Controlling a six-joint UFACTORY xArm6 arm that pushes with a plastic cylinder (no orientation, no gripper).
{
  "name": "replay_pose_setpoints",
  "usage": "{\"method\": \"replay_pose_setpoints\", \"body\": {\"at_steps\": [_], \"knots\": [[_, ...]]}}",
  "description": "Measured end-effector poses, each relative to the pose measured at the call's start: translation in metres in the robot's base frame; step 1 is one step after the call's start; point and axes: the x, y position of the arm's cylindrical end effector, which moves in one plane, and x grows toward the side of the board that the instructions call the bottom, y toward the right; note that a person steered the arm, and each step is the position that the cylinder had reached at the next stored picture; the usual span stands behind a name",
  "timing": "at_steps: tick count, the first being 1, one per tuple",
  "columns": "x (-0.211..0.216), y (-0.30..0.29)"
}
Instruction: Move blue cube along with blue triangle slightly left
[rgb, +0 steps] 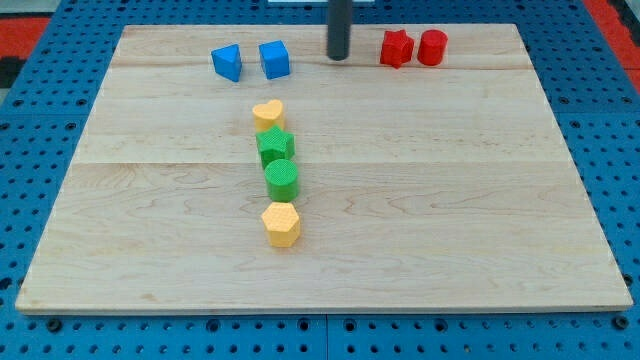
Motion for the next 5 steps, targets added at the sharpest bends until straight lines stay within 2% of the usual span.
{"method": "replay_pose_setpoints", "body": {"at_steps": [3, 5], "knots": [[0.011, -0.100], [0.030, -0.121]]}}
